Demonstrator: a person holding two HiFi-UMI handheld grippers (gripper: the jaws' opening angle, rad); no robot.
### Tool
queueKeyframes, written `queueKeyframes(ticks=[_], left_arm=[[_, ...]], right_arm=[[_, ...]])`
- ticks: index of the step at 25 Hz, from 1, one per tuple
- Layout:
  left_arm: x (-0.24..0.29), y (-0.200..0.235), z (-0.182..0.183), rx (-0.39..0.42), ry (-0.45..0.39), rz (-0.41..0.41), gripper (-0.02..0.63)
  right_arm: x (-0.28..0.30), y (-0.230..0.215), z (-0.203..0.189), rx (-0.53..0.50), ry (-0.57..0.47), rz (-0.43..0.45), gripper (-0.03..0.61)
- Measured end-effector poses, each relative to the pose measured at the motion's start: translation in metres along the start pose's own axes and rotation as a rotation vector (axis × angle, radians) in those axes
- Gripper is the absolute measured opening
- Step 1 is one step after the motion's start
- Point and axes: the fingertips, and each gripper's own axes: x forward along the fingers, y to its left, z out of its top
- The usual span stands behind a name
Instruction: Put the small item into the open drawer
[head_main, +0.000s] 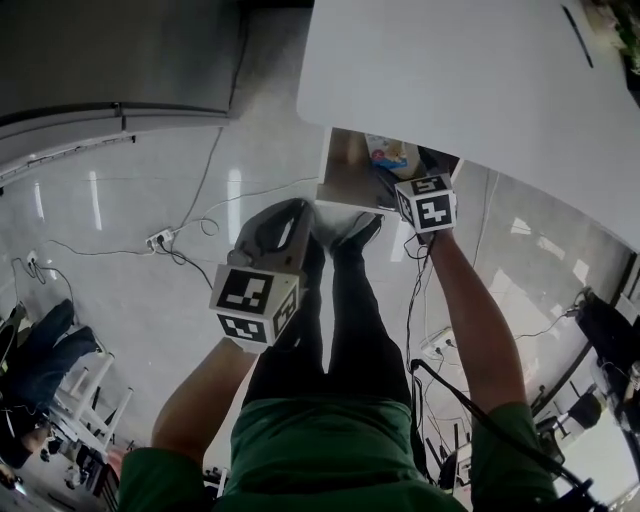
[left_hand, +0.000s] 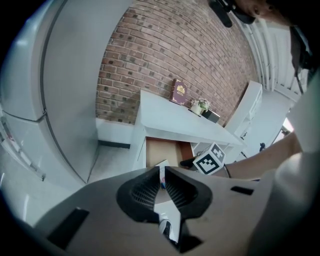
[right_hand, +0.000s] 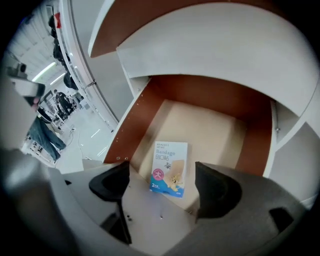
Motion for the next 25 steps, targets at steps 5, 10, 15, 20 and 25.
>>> queueKeyframes(ticks=[5,10,15,20,25], left_arm=[[-0.011,-0.009,0.024,0.011,-0.036,-0.006,0.031],[-0.029,-0.023,0.056,0.03,-0.07,-0.009,0.031],[-0.046,-0.037,0.106,0.059,-0.139,-0.012,0.031],[-0.068,-0.053,0.151,0.081,-0.202,-0.009,0.031],[-0.093,-0.064,0.201,0.151,-0.299,0.014,0.031]], right_arm=[[-0.044,0.011,0.012,0.032,-0.057,0.012,0.364],[-0.104,0.031,0.041,0.091,-0.164,0.02,0.329],[-0.165,0.039,0.09,0.153,-0.318,0.02,0.297],[-0.236,0.038,0.143,0.139,-0.472,-0.018,0.264],[-0.31,0.03,0.201,0.087,-0.63,-0.076,0.235]])
